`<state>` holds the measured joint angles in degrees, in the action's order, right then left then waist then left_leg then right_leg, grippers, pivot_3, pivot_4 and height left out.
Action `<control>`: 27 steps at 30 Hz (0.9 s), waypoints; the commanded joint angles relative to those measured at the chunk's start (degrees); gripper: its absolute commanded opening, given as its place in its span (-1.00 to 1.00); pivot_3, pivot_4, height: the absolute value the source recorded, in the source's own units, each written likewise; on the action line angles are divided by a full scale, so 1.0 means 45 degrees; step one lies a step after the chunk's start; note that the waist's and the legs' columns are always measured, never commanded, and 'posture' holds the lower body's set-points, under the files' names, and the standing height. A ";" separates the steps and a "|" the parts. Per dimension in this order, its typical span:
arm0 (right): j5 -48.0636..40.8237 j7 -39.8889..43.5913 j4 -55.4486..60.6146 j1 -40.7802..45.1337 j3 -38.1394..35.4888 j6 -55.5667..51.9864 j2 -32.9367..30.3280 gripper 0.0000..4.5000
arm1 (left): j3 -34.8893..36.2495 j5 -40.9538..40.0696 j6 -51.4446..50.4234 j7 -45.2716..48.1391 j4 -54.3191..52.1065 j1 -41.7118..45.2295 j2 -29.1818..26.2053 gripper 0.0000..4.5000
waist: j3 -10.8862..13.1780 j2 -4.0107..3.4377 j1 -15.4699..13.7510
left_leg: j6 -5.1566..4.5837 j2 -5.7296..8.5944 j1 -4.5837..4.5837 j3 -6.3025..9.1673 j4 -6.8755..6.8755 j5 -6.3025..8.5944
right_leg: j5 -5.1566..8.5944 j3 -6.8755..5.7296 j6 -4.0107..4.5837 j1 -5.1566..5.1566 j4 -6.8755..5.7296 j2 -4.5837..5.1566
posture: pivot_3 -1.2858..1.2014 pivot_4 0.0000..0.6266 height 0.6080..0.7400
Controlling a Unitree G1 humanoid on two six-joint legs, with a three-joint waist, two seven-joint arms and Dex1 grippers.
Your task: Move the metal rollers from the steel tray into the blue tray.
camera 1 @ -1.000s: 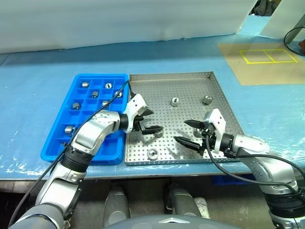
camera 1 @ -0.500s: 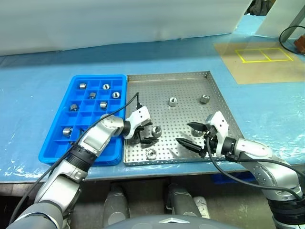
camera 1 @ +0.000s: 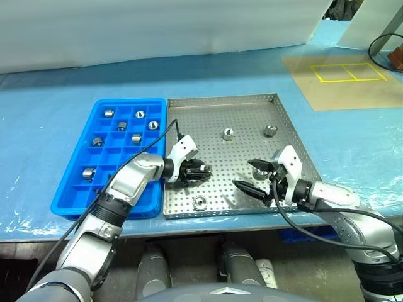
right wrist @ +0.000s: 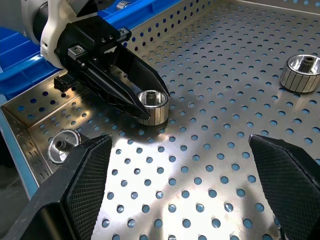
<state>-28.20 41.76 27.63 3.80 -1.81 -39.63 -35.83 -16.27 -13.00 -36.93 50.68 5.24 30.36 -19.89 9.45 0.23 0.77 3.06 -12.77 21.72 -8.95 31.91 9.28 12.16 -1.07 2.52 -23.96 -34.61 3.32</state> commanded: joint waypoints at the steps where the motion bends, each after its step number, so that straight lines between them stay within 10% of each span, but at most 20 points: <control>1: -0.0026 0.0425 -0.0265 0.0615 0.0269 0.0407 -0.0042 1.00 | 0.1354 -0.0211 -0.0348 -0.1599 -0.1571 -0.0286 0.0223 -0.26 | 0.0000 0.0000 0.0001 | 0.0000 -0.0003 0.0001 0.0001 0.0000 0.0000 | 0.0000 -0.0001 0.0001 -0.0001 -0.0001 -0.0002 | -0.17 -0.52 1.00; 15: 0.0811 0.2750 -0.3847 0.3792 0.2372 0.1807 0.0563 1.00 | 0.5416 0.1541 -0.0220 -1.0341 -0.7354 -0.4251 0.3305 -0.26 | 0.0007 0.0011 -0.0513 | -0.0023 -0.0009 0.0063 0.0038 0.0024 0.0014 | 0.0001 -0.0055 0.0002 -0.0012 0.0019 0.0009 | 0.05 -0.52 1.00; 27: 0.1368 0.3883 -0.5308 0.5015 0.2905 0.2456 0.1062 1.00 | 0.6446 0.1590 -0.0693 -1.1393 -0.6140 -0.4208 0.2850 -0.26 | 0.0008 0.0014 -0.1456 | -0.0025 -0.0009 0.0085 0.0055 0.0041 0.0015 | 0.0001 -0.0065 0.0002 -0.0023 0.0013 0.0013 | 0.12 -0.52 1.00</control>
<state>-21.84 58.53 3.05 25.58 11.91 -29.79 -31.05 12.35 -5.51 -39.95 -0.59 -22.18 10.41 -6.59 9.48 0.29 -5.78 2.95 -12.81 22.11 -8.70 32.10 9.35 12.16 -1.36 2.53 -24.06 -34.56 3.39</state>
